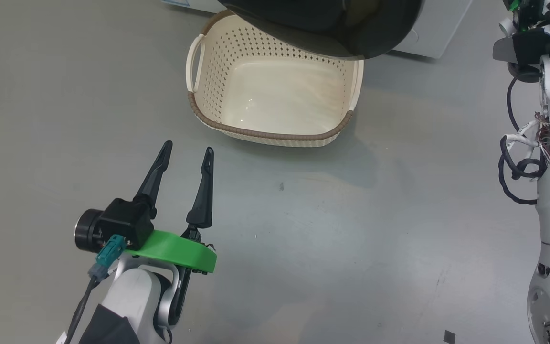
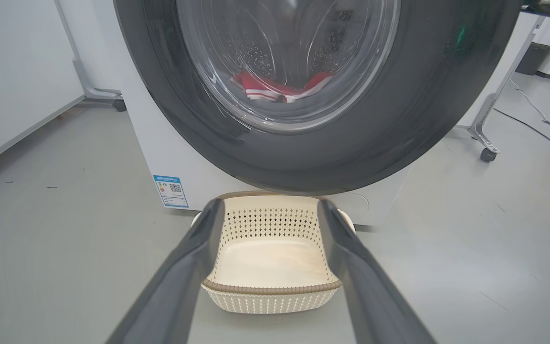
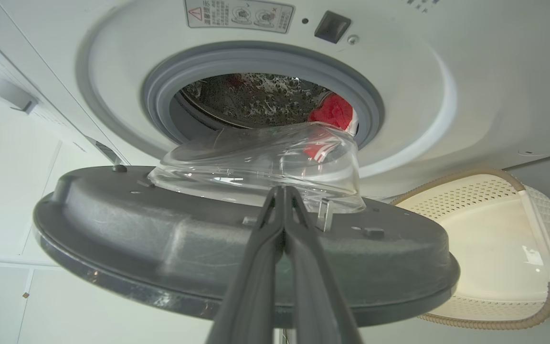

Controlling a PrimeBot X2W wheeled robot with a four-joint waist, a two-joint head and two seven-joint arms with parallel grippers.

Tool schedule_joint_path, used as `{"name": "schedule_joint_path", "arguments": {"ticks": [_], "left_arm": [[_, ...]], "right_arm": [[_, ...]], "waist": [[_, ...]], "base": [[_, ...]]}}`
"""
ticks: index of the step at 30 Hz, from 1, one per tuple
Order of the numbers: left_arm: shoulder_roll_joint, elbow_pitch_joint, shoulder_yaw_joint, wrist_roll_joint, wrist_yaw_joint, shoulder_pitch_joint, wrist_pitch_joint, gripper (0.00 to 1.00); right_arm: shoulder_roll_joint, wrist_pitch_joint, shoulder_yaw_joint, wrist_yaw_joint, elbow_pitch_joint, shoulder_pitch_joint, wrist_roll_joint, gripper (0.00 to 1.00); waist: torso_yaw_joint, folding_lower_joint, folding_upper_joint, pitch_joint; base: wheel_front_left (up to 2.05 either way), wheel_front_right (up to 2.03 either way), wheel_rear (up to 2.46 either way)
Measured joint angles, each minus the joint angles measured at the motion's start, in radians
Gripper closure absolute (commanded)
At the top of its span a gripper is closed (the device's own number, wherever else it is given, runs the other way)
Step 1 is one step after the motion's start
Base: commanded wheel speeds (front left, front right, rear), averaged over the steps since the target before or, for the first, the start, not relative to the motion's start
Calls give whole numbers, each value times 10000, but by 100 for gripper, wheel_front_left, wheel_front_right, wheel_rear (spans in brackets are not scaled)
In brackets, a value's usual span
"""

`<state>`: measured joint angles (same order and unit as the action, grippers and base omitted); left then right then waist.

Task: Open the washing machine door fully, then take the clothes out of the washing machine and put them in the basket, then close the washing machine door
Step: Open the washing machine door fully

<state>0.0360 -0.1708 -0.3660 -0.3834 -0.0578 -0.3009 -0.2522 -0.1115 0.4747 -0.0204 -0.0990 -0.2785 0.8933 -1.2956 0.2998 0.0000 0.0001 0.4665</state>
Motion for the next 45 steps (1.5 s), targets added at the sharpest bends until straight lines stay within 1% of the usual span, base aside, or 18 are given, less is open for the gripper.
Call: {"name": "schedule_joint_path", "arguments": {"ticks": [4, 8, 19, 20, 24, 32, 36, 45], "left_arm": [[-29, -8, -65, -35, -81, -67, 0, 0], [-29, -25, -86, -42, -109, -68, 0, 0], [-31, -81, -165, -174, -176, -105, 0, 0], [-33, -92, -174, -174, -178, -121, 0, 0], [-33, -109, -182, -174, -253, -126, 0, 0], [-35, -174, -221, -203, -263, -153, 0, 0], [-35, -217, -242, -203, -265, -155, 0, 0], [-36, -263, -226, -201, -345, -147, 0, 0]], "right_arm": [[4, 441, -27, -31, -441, 312, -171, 100], [13, 765, -115, -176, -796, 594, -230, 100], [-10, 1505, -217, -198, -1630, 1100, -468, 100], [-29, 1705, -226, -238, -1804, 1127, -569, 100], [-8, 2084, -286, -272, -2086, 1135, -713, 100], [63, 2696, -428, -274, -2596, 1100, -1066, 100], [94, 2803, -437, -280, -2717, 1001, -1181, 100], [247, 3306, -823, -286, -2859, 786, -1430, 100]], "waist": [[206, 0, 0, 108], [303, 0, 0, 144], [476, 0, 0, 143], [500, 0, 0, 122], [535, 0, 0, 62], [570, 1, 0, -126], [616, 0, 0, -308], [711, 0, 0, -621]], "base": [[0, 0, 0], [0, 0, 0], [0, 0, 0], [0, 0, 0], [0, 0, 0], [0, 0, 0], [0, 0, 0], [0, 0, 0]]}}
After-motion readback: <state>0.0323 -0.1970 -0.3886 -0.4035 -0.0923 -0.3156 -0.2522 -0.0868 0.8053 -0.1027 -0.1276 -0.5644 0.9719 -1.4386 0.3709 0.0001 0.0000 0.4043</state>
